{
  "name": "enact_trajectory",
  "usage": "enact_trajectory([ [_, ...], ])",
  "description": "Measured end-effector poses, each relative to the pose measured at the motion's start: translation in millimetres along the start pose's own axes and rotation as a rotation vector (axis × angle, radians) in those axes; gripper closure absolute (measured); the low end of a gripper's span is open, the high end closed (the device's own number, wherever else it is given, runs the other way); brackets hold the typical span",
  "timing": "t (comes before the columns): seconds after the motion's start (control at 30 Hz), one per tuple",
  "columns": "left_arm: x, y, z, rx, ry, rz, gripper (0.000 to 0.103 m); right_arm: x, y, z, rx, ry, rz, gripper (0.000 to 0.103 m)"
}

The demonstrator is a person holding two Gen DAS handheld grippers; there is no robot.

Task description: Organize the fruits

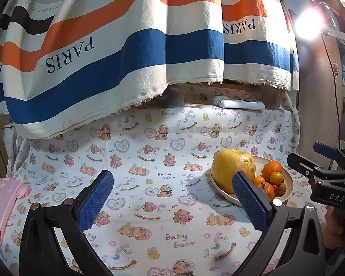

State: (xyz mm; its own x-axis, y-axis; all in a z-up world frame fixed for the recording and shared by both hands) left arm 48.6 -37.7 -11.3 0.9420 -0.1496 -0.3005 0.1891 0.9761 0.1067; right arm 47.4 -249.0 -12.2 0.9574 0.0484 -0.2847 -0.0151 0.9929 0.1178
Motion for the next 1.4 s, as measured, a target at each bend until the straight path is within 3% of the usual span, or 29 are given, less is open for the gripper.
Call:
enact_trajectory([
  [0.57, 1.1, 3.8, -1.1, -0.006, 0.012, 0.031, 0.000, 1.6, -5.2, -0.4, 0.014, 0.011, -0.017, 0.001],
  [1.4, 2.6, -0.5, -1.7, 0.013, 0.013, 0.006, 0.000, 4.0, -3.5, 0.6, 0.005, 0.007, -0.033, 0.001],
])
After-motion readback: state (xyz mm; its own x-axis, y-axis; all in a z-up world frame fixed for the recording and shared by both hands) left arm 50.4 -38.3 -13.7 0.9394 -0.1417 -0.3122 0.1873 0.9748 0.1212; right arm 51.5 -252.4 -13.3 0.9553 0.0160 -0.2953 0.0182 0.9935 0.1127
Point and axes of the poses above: each gripper's, at about its wrist camera, not at the fingertips, and x roughly the way its jaws point, y to its left, z to its top, the point moved 5 cm from there along x, roughly the way its jaws point, and after that the axes turned 6 degrees about x, right-handed, at the moved point
